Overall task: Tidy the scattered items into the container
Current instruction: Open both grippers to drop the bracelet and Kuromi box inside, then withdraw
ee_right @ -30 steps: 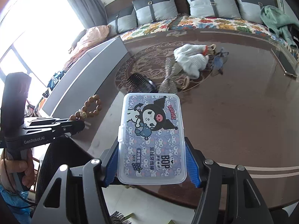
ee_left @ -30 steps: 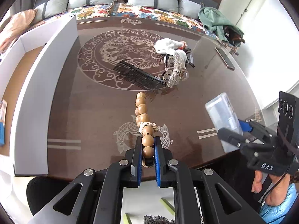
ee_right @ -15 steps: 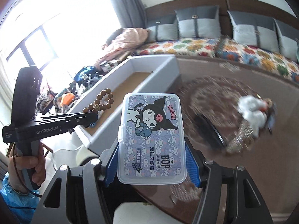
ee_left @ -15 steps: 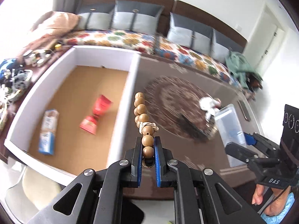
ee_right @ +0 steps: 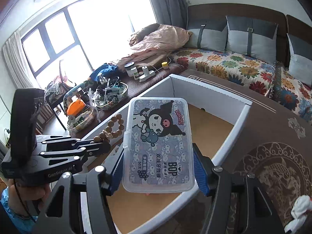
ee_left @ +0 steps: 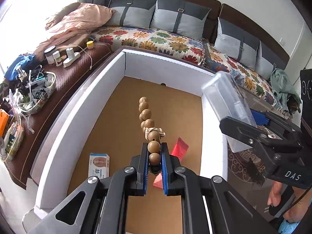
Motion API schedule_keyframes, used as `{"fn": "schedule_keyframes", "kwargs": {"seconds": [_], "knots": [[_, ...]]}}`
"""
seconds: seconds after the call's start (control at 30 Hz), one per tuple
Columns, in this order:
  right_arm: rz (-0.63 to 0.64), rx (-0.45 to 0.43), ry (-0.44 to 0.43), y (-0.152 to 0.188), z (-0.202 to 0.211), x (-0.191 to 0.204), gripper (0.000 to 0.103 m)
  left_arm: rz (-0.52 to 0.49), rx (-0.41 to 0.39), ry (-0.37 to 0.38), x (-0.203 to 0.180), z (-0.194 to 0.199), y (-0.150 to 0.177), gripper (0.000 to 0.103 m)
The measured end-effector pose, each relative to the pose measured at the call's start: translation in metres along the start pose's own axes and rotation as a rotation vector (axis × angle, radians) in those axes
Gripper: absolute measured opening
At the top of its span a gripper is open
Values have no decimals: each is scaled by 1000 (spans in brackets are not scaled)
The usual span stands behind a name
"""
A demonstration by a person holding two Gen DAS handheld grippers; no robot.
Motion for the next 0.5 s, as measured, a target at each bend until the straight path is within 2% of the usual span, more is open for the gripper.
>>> {"fn": "schedule_keyframes", "kwargs": {"seconds": [0.13, 0.2, 0.27, 0.3, 0.5], "knots": [[-7, 53, 10, -28, -62, -11, 63, -8, 62, -11, 17, -40, -20, 12], [-45, 98, 29, -35, -89, -21, 64, 1, 101, -17, 24, -58, -26, 17], [-86, 120, 37, -41, -105, -32, 64, 23, 110, -21, 32, -68, -28, 51], [-107, 123, 30, -43, -109, -37, 64, 36, 108, -25, 37, -71, -29, 54], [-182, 77, 2, -49, -100, -48, 64, 80, 78, -21, 50, -65, -22, 56]]}}
Point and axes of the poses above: each gripper's, at about its wrist camera, not at the fingertips, and z roughly against the way its jaws point, x to its left, y to its underside, the point moved 3 cm from there along -z, roughly the way its jaws point, and after that the axes turned 11 degrees about x, right-handed, at the moved point
